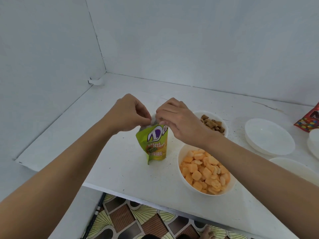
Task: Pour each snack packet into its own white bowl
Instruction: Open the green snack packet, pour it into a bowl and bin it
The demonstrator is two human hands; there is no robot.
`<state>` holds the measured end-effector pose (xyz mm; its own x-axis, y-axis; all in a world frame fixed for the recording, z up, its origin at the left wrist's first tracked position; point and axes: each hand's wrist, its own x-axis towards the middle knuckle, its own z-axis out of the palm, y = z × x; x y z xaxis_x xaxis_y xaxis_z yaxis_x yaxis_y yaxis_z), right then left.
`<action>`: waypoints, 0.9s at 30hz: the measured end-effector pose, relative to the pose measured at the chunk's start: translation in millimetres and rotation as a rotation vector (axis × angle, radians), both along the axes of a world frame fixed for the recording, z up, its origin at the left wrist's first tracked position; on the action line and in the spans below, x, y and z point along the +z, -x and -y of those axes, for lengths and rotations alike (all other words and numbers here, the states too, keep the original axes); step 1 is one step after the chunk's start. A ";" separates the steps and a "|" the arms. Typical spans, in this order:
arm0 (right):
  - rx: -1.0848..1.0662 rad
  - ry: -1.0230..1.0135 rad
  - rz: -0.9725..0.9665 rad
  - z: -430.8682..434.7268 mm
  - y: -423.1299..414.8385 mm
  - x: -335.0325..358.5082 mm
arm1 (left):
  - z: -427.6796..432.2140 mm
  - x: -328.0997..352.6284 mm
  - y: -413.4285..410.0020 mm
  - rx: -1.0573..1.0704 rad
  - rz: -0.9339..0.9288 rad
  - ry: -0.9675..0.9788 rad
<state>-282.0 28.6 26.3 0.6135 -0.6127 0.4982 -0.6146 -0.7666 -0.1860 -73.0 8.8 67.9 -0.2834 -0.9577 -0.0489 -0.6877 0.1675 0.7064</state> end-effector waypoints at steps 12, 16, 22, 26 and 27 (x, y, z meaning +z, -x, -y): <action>-0.045 0.040 -0.066 -4.0 8.1 2.8 | 12.1 6.1 -10.6 -0.007 0.205 0.133; -0.067 0.081 -0.094 -5.6 7.1 -3.2 | 15.3 5.5 -2.3 -0.044 0.292 0.093; -0.074 0.107 -0.091 -6.5 10.0 -0.2 | 20.1 25.3 -3.8 -0.125 0.319 0.087; -0.094 0.048 -0.096 -8.7 2.9 8.9 | 32.7 27.0 -2.0 -0.040 0.206 0.144; -0.119 0.034 -0.110 -8.2 2.1 12.1 | 34.7 25.2 0.3 -0.005 0.164 0.152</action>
<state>-284.1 36.8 38.4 0.5898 -0.6679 0.4539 -0.7163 -0.6922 -0.0877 -73.2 -26.0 93.1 -0.2880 -0.9563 0.0502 -0.7902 0.2669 0.5517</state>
